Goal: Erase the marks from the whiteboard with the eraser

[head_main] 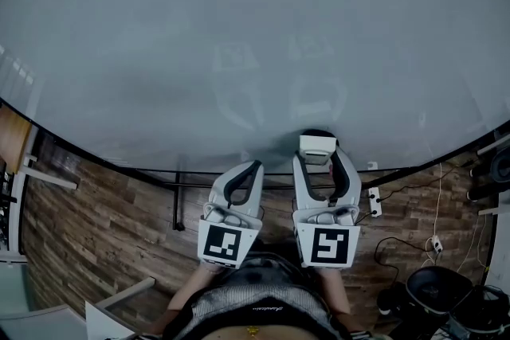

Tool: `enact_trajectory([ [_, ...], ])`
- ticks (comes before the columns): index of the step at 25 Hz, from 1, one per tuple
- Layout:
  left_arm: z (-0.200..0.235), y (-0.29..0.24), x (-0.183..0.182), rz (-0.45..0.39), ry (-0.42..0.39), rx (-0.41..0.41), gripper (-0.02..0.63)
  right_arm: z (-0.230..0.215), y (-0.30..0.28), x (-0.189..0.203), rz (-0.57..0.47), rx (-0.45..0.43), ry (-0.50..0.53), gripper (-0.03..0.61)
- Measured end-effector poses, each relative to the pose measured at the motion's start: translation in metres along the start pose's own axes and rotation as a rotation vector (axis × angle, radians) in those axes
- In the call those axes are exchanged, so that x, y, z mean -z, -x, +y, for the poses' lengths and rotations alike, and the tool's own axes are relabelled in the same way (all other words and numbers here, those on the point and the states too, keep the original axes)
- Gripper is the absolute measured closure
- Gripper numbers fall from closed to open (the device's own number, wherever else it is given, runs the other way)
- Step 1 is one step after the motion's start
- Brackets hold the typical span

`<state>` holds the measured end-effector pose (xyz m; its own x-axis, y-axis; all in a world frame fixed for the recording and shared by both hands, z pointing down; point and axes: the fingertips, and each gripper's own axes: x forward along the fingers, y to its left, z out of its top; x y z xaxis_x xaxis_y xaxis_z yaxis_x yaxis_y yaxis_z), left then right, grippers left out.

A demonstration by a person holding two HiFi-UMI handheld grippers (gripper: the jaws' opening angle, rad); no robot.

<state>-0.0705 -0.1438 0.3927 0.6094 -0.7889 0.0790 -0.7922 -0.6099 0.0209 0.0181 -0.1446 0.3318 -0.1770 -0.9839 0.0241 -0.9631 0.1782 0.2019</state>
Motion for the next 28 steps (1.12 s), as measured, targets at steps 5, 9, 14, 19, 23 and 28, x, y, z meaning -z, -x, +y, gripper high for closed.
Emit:
enact_trajectory([
  [5, -0.001, 0.003, 0.002, 0.002, 0.004, 0.002, 0.609, 0.0, 0.001, 0.0, -0.012, -0.004, -0.005, 0.337],
  [9, 0.0, 0.001, 0.003, 0.005, 0.007, -0.002, 0.609, 0.0, -0.001, 0.008, -0.006, -0.014, -0.013, 0.337],
  [14, -0.003, 0.002, 0.005, 0.017, 0.004, -0.001, 0.609, 0.003, 0.0, 0.027, 0.023, -0.022, -0.028, 0.337],
  [19, -0.003, -0.003, 0.011, 0.033, 0.011, 0.002, 0.609, 0.009, -0.005, 0.041, 0.055, -0.046, -0.027, 0.337],
  [23, -0.017, -0.002, 0.007, 0.023, 0.004, 0.01, 0.609, 0.014, 0.003, 0.038, 0.052, -0.078, -0.017, 0.337],
  [28, -0.036, -0.017, 0.002, 0.023, 0.005, 0.001, 0.609, 0.005, 0.006, 0.04, 0.062, -0.128, -0.002, 0.337],
])
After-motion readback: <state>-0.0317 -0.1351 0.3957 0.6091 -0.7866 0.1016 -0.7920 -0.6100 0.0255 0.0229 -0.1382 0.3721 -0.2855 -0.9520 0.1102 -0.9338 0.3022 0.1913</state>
